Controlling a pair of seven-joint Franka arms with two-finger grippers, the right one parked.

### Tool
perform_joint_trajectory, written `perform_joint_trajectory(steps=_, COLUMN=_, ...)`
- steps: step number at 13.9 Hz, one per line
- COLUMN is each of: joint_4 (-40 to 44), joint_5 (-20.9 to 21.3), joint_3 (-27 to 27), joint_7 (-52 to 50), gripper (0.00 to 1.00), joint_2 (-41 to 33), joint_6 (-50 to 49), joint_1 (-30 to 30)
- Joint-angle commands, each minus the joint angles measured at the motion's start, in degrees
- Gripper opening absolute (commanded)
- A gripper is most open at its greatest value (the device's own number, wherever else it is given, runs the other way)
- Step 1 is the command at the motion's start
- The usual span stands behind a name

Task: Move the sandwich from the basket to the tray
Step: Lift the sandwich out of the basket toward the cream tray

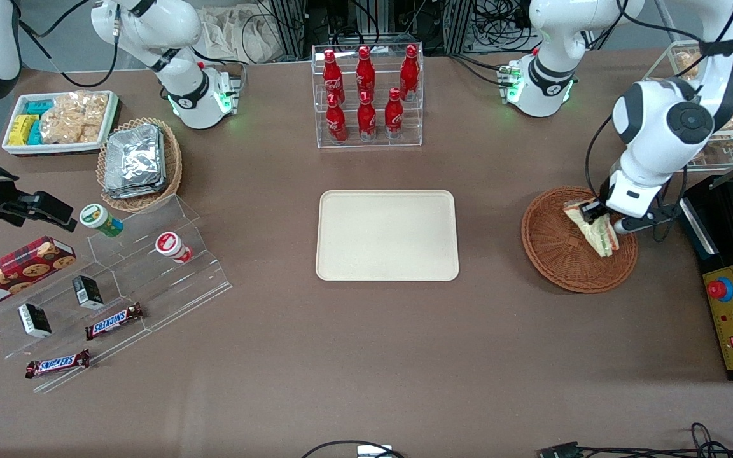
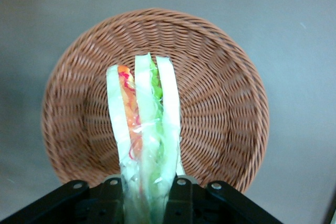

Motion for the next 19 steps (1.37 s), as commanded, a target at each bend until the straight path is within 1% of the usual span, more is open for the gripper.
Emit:
perform_joint_trajectory(steps=1, joint_4=3.65, joint_5=0.54, joint_3=-0.32, joint_7=9.82, gripper=0.00, joint_2=-1.35, joint_6=-6.62, joint_1=-0.13)
perform_joint_trajectory(steps=3, joint_4=5.50, joint_5=0.37, joint_3=-3.38, joint_7=10.63, gripper=0.00, joint_2=-1.61, joint_6=-8.56, joint_1=-0.22)
perform_joint_trajectory(steps=6, joint_4=10.33, joint_5=-0.60, joint_3=-10.06, joint_7=9.32, gripper=0.00, joint_2=-1.00, joint_6=-13.39, joint_1=-0.22)
perform_joint_trajectory(steps=7, joint_4=11.30, joint_5=-0.78, joint_3=-12.42, joint_7=7.83, gripper=0.00, joint_2=-0.82, joint_6=-14.88, joint_1=-0.22)
perform_joint_trajectory(steps=10, joint_4=11.84, joint_5=-3.50, joint_3=-19.46, joint_7=1.86, gripper=0.00, joint_2=-0.65, joint_6=-14.99, joint_1=-0.22)
perform_joint_trajectory(steps=13, joint_4=14.12, joint_5=-3.50, joint_3=-24.82, joint_7=-2.11, gripper=0.00, joint_2=2.33, joint_6=-14.73, joint_1=-0.48)
perform_joint_trajectory(steps=19, joint_4=19.31, joint_5=-2.27, joint_3=-29.93, joint_7=-1.94, gripper=0.01, joint_2=12.52, joint_6=-12.01, joint_1=-0.75)
